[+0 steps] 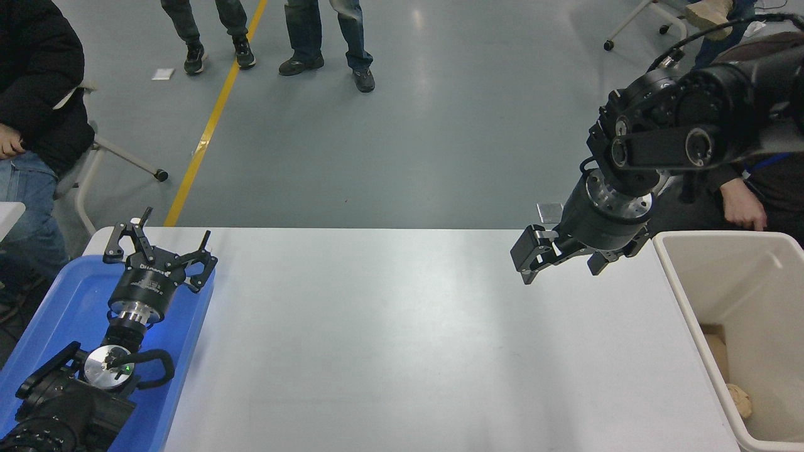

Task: Pick up paper ball place in dustbin

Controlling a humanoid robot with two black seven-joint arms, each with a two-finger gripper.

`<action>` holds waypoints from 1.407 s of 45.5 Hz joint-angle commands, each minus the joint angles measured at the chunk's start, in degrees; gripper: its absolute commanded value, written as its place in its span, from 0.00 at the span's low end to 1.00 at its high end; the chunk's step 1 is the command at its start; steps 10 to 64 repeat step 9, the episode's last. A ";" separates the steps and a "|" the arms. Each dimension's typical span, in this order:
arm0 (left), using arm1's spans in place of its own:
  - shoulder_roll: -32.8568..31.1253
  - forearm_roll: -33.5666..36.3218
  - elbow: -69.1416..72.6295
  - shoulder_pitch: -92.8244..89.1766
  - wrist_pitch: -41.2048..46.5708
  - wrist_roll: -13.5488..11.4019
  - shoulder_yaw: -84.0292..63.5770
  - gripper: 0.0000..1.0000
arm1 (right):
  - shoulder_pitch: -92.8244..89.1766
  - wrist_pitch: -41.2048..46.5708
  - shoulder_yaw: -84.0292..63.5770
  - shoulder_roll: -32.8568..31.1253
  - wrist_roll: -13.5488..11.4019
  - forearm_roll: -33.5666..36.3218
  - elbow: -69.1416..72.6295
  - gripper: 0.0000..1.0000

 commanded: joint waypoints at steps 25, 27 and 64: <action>-0.01 -0.01 0.02 0.05 0.00 -0.01 -0.08 0.99 | 2.90 0.34 -3.20 1.09 0.07 1.18 2.39 1.00; -0.01 -0.01 0.02 0.05 0.00 -0.01 -0.08 0.99 | 2.90 0.34 -3.20 1.09 0.07 1.18 2.39 1.00; -0.01 -0.01 0.02 0.05 0.00 -0.01 -0.08 0.99 | 2.90 0.34 -3.20 1.09 0.07 1.18 2.39 1.00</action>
